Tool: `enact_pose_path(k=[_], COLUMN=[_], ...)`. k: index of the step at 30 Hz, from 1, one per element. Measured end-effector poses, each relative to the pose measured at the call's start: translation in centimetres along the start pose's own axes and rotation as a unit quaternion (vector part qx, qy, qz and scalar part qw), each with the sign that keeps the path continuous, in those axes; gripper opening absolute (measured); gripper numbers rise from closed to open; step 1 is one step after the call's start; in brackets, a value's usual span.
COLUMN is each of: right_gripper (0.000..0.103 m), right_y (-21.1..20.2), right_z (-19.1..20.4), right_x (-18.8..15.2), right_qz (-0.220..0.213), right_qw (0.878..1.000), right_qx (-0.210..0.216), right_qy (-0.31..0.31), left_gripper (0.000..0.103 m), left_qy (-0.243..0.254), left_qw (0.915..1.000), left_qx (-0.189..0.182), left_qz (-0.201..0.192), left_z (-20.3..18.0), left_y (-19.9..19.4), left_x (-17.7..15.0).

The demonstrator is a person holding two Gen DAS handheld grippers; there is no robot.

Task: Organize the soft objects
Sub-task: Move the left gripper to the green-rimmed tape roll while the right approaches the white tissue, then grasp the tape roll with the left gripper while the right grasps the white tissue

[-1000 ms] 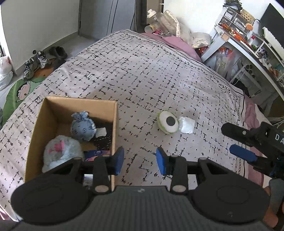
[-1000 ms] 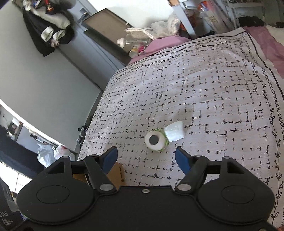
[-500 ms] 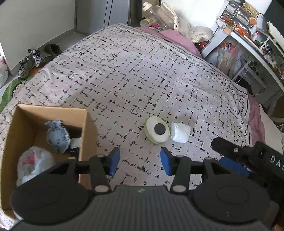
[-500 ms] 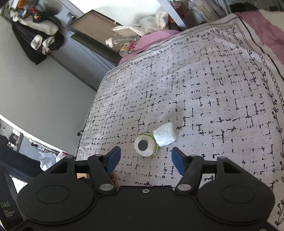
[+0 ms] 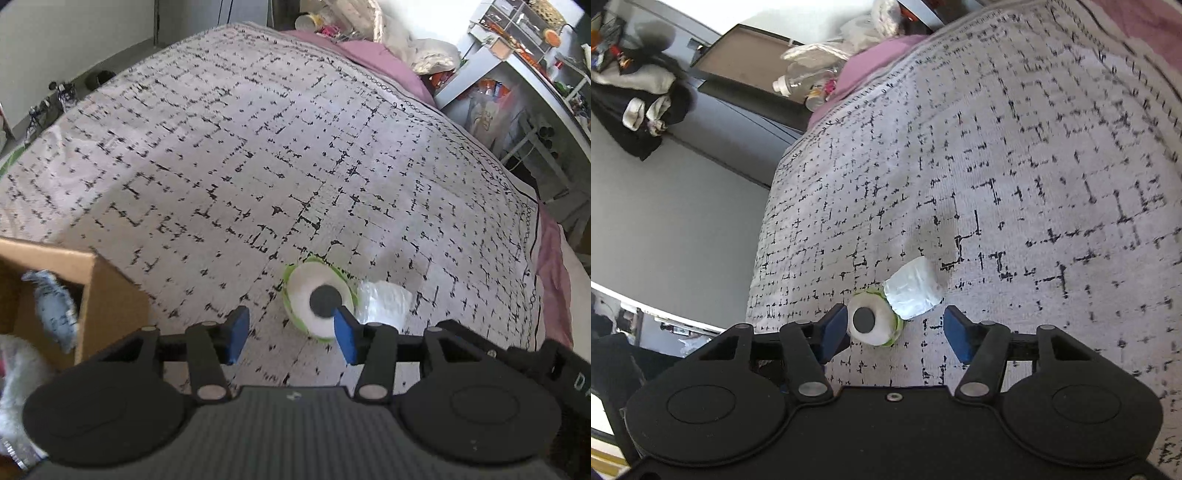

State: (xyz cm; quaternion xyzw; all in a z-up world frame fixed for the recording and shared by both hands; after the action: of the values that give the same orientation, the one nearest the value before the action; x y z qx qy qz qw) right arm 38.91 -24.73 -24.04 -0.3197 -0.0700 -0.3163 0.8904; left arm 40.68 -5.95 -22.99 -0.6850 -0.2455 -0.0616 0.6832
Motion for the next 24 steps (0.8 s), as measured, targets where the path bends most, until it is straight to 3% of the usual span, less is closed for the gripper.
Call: enact_pose_path(k=[14, 18, 20, 24], right_gripper=[0.055, 0.051, 0.041, 0.038], right_y=[4.6, 5.6, 5.9, 6.1], right_z=[-3.4, -3.7, -3.8, -3.6], right_x=[0.8, 0.8, 0.8, 0.9], right_qz=[0.005, 0.008, 0.012, 0.014], right_qw=[0.997, 0.996, 0.996, 0.997], right_qx=[0.005, 0.012, 0.011, 0.006], right_qy=[0.079, 0.086, 0.088, 0.075], left_gripper=[0.047, 0.038, 0.034, 0.029], left_qy=[0.024, 0.033, 0.032, 0.03], left_qw=[0.9989, 0.9984, 0.9982, 0.9977], left_qx=[-0.024, -0.037, -0.042, -0.05], left_qz=[0.032, 0.026, 0.029, 0.033], left_z=[-2.3, -2.5, -2.5, -2.4], left_y=[5.3, 5.5, 5.5, 5.3], left_x=[0.9, 0.7, 0.8, 1.1])
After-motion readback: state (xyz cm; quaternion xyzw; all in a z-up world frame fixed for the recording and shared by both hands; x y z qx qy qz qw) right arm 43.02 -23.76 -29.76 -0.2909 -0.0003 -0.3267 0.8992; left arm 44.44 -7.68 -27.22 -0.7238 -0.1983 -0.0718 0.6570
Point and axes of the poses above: each gripper's, at about its wrist camera, not at the fingertips, and y roughly the way its jaws point, z to its left, x to its top, the point moved 6 cm from there along y, roughly the way its jaws point, and after that the axes turned 12 degrees about x, right-handed, at the moved point
